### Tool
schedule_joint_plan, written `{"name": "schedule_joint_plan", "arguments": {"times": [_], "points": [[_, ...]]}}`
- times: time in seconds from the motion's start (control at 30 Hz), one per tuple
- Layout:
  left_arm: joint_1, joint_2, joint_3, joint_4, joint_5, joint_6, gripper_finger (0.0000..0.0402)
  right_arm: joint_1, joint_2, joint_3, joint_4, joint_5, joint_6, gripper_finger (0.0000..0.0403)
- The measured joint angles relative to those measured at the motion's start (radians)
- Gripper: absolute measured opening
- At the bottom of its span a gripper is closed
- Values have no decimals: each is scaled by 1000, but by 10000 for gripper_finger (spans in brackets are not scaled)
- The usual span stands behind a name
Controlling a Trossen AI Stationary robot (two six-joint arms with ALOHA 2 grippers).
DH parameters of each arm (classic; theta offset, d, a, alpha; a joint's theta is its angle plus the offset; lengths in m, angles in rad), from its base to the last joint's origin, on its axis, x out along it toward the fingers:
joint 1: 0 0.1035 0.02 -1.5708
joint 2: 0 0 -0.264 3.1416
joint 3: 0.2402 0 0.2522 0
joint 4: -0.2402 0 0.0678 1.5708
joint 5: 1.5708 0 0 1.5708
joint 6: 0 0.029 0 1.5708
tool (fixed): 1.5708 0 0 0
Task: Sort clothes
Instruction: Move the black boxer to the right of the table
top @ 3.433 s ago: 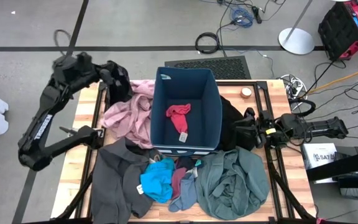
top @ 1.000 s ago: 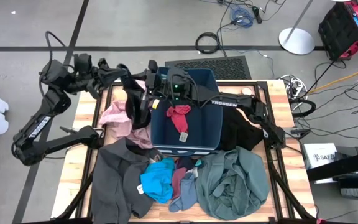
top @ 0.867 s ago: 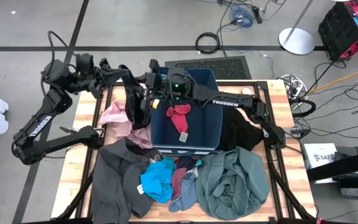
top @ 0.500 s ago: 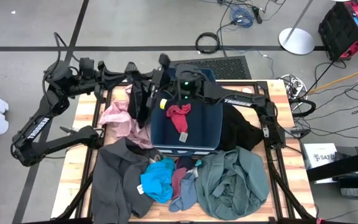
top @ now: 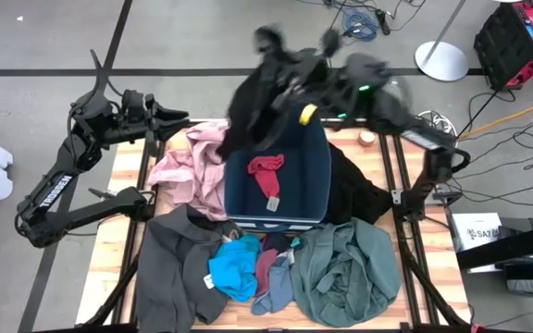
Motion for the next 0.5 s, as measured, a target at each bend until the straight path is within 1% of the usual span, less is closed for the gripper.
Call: {"name": "schedule_joint_plan", "arguments": {"times": [0.1, 0.27, 0.4, 0.5], "points": [[0, -1, 0, -2, 0, 8, 148, -36, -82, 0, -115, 79, 12, 1], [0, 0, 0, -3, 0, 7, 148, -115, -205, 0, -321, 155, 110, 0], [0, 0, 0, -9, -1, 7, 148, -206, -278, -1, -495, 161, 229, 0], [0, 0, 0, -10, -2, 7, 148, -280, -323, -30, -601, 162, 329, 0]]}}
